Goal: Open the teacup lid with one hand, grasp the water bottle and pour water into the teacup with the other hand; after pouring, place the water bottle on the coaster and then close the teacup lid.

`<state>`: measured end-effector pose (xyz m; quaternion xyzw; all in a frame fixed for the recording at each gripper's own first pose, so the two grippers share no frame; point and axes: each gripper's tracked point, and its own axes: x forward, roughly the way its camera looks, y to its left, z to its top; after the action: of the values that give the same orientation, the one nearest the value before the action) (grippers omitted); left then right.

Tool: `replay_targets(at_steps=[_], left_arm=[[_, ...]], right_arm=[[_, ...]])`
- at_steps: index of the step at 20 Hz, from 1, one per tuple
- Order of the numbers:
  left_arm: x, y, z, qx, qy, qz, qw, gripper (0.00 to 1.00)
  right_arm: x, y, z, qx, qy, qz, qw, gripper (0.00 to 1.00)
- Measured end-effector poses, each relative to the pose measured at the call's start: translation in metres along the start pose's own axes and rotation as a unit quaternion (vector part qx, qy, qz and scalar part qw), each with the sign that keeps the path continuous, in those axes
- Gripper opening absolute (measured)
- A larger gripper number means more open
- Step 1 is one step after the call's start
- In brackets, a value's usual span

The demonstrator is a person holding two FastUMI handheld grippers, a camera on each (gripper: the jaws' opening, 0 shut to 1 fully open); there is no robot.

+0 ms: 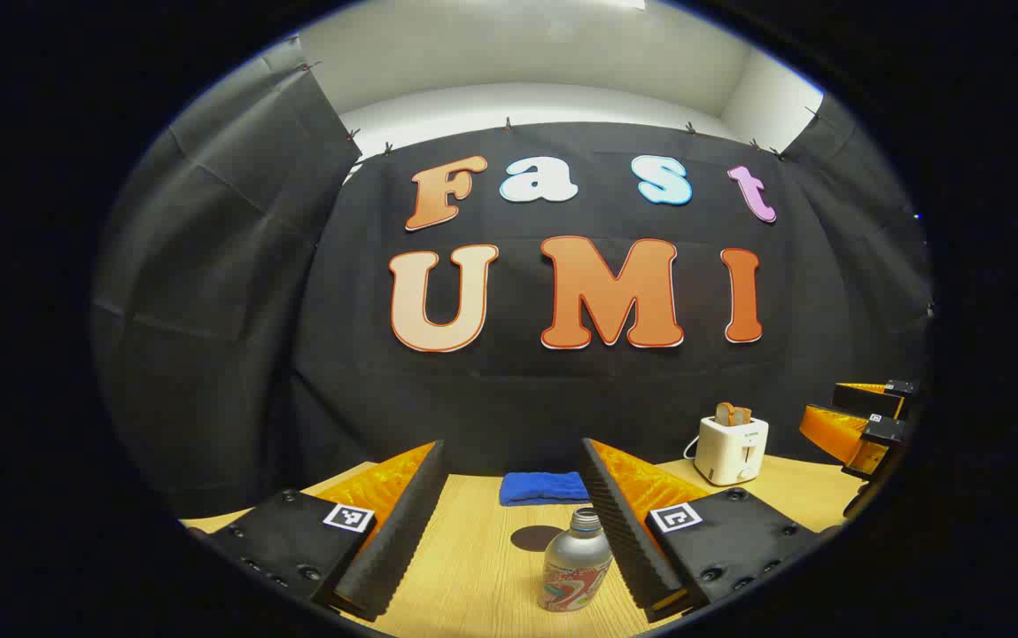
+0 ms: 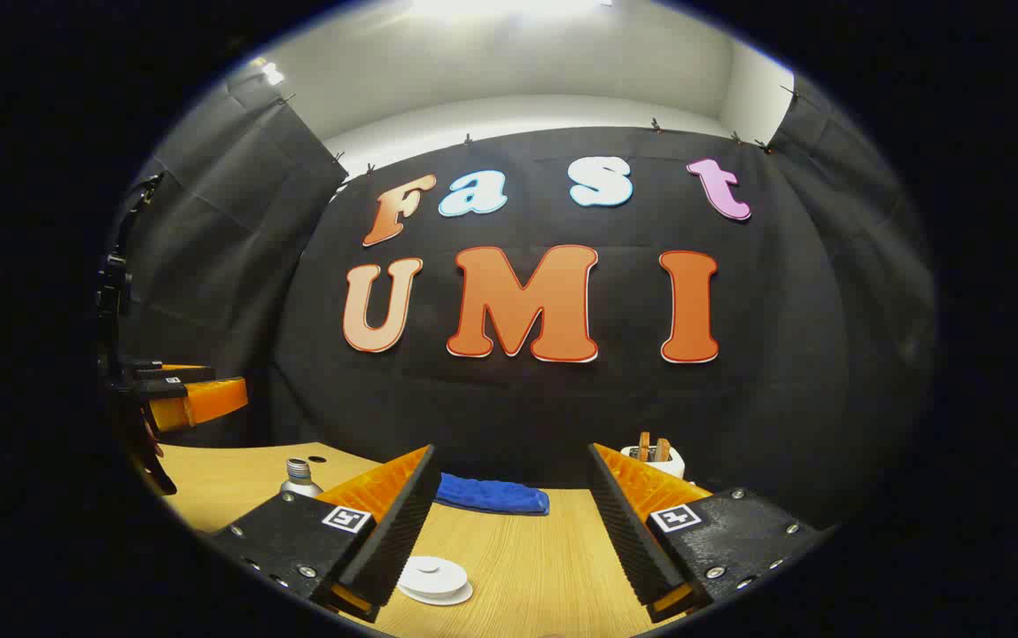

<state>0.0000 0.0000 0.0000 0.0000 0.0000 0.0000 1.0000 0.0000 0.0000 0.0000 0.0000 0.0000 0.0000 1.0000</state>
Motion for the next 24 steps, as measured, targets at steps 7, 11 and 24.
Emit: replay_targets(at_steps=[7, 11, 24], left_arm=[[0.002, 0.003, -0.013, -0.01, 0.02, 0.0, 1.0, 0.95], [0.003, 0.009, -0.019, -0.016, 0.025, 0.011, 1.0, 0.98], [0.001, 0.004, -0.024, -0.025, 0.022, -0.002, 0.999, 0.98]], right_arm=[[0.002, 0.007, 0.008, -0.02, -0.016, 0.003, 1.0, 0.99], [0.001, 0.012, 0.01, -0.027, -0.023, 0.007, 0.999, 0.98], [0.007, 0.021, -0.01, -0.013, 0.008, 0.019, 1.0, 0.98]])
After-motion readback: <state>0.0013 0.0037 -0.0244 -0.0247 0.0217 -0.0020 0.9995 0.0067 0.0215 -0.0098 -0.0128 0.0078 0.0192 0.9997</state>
